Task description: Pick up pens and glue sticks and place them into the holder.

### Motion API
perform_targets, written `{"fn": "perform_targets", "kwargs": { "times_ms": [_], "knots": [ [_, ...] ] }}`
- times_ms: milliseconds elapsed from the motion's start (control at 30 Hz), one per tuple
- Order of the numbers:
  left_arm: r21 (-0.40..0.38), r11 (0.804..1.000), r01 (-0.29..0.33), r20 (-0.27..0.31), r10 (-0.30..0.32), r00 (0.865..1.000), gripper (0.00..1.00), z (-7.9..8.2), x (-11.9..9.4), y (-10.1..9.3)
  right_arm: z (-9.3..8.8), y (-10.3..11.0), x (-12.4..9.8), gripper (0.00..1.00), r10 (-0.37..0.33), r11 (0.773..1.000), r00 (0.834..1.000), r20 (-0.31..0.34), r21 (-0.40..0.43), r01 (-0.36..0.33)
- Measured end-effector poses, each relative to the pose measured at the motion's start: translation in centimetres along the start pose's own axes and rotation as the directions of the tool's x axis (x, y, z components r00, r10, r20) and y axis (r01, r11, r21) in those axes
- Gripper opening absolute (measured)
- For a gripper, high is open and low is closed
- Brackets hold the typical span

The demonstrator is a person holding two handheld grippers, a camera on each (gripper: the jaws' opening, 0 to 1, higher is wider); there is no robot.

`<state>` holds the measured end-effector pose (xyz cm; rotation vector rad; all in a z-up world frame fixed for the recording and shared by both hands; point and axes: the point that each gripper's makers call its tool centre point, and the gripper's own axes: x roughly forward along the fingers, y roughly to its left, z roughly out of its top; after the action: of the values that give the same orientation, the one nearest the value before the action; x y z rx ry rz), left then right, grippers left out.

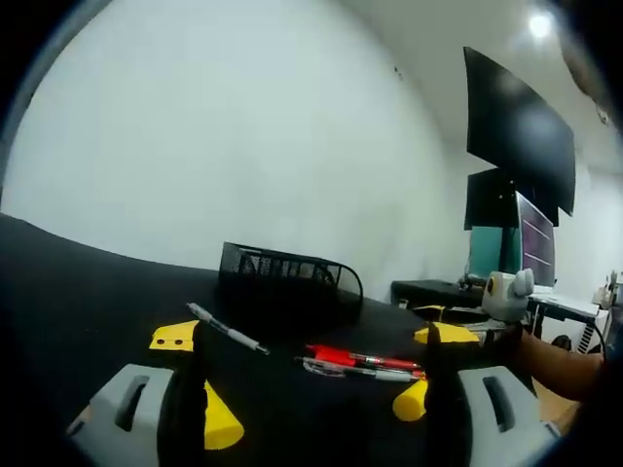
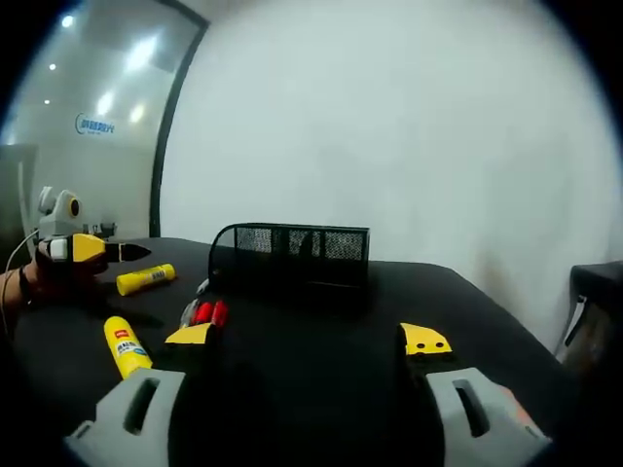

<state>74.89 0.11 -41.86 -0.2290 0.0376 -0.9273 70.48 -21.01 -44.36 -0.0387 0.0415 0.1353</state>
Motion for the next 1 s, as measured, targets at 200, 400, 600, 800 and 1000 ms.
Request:
{"fn": "perform_targets", "kwargs": {
  "times_ms": [200,400,600,800,1000],
  "knots": [
    [0.01,0.997,-0.072,0.001,0.072,0.997,0.84,0.7,0.1,1.0,0.3,0.1,-0.1,0.69,0.006,1.0,1.0,0.014,0.006,-0.006],
    [0.046,0.992,-0.117,-0.05,0.119,0.992,0.8,0.9,0.8,1.4,0.7,0.1,-0.2,0.69,0.011,1.0,0.999,0.034,0.022,-0.012],
    [0.175,0.985,-0.009,-0.143,0.034,0.989,0.76,1.7,2.4,0.7,0.9,0.1,-0.2,0.68,0.018,1.0,0.999,0.042,0.025,-0.019],
    [0.286,0.954,0.086,-0.223,-0.021,0.975,0.73,2.9,3.4,1.2,0.8,0.3,-0.1,0.68,0.026,0.999,0.999,0.039,0.022,-0.027],
    [0.431,0.892,0.135,-0.314,0.009,0.949,0.68,3.2,3.8,2.9,0.8,0.4,-0.1,0.67,0.029,0.999,0.999,0.038,0.021,-0.03]
  ]
}}
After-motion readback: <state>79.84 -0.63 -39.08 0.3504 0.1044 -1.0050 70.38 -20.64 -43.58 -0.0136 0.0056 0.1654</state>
